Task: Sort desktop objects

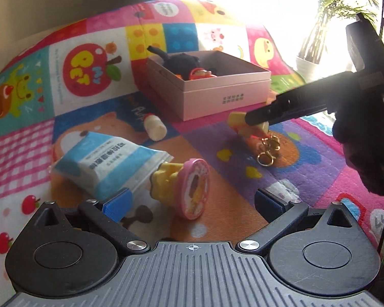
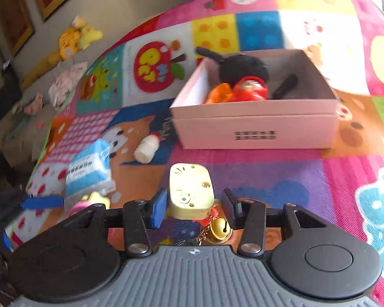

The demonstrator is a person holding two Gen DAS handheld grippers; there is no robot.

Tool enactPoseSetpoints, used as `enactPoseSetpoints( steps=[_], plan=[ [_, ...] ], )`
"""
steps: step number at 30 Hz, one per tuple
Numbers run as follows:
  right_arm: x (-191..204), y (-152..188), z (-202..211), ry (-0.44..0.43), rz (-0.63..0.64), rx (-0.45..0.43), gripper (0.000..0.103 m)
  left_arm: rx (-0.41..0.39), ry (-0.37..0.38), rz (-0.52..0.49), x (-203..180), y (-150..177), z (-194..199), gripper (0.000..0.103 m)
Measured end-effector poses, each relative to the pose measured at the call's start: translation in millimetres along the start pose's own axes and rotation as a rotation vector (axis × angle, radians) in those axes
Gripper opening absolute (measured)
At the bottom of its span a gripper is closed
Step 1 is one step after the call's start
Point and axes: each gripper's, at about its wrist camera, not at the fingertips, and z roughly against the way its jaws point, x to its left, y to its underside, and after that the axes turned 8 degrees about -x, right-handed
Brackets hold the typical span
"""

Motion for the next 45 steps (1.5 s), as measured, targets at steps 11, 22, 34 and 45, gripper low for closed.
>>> enactPoseSetpoints(
  steps=[11,22,34,45],
  plan=[
    [-55,10,35,0.369,0.009,-0.145,0.076,-0.020,0.071,0.044,-15,-8,-26,0.103],
    [-44,32,22,0.420,0.058,-0.122,0.098,0.015,-0.112,0.014,-21,-1,-30,0.103],
    [-54,32,23,0.428,-0.016,-0.134,0.103,-0.003,-0.192,0.116,-28,3,-31,0.070],
    [-54,32,22,0.436,-0.026,-0.127,0.103,-0.037,-0.198,0.066,-20,-14,-23,0.069]
  ],
)
